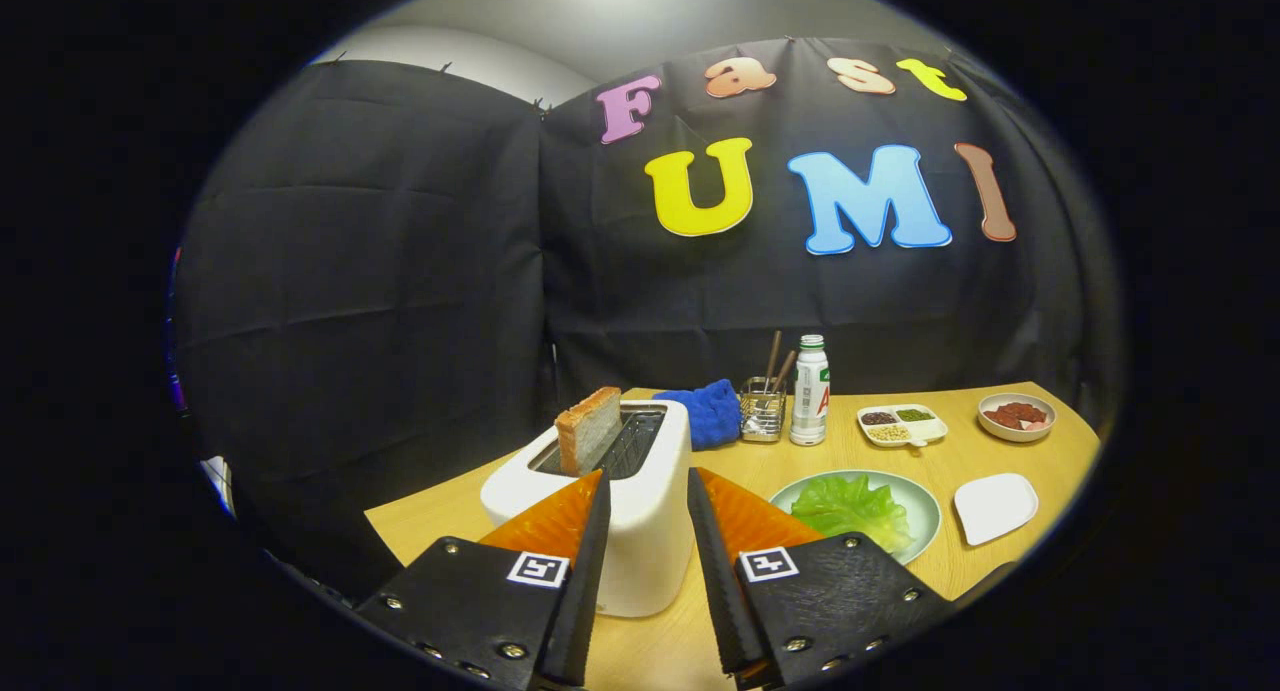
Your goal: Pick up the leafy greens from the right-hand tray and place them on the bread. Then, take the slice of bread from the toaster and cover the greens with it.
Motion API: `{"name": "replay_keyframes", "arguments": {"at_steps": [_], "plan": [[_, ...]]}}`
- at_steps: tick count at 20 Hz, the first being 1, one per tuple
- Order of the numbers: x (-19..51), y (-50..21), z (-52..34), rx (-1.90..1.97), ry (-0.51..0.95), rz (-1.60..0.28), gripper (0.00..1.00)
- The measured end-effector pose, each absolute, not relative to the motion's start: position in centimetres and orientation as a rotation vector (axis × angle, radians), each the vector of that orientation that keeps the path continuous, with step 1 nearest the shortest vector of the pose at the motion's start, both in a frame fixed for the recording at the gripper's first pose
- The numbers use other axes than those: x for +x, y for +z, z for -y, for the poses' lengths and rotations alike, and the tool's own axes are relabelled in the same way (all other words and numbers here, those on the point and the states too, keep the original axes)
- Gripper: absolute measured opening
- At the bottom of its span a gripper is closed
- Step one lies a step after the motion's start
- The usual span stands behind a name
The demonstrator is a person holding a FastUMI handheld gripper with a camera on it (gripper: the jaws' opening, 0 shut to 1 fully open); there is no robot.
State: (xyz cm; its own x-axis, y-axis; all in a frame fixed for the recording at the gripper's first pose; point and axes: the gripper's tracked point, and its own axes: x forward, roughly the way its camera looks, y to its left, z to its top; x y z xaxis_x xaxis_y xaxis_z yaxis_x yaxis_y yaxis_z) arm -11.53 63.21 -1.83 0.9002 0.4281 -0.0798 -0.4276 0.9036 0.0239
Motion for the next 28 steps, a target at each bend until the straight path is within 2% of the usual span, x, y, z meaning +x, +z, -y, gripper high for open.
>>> {"name": "replay_keyframes", "arguments": {"at_steps": [5,14,16,17,18,19,21,28], "plan": [[-10.4,-2.5,-68.4,-0.027,0.462,-0.075,0.48],[-5.6,-1.4,-70.4,-0.039,0.361,-0.056,0.48],[-5.3,-1.7,-71.1,-0.052,0.365,-0.052,0.38],[-5.4,-1.1,-71.2,-0.054,0.359,-0.052,0.38],[-5.0,-1.9,-71.2,-0.058,0.348,-0.052,0.17],[-5.1,-1.7,-71.3,-0.075,0.351,-0.049,0.17],[-5.4,-1.7,-71.5,-0.101,0.341,-0.058,0.09],[-5.6,0.7,-72.3,-0.098,0.401,0.013,0.09]]}}
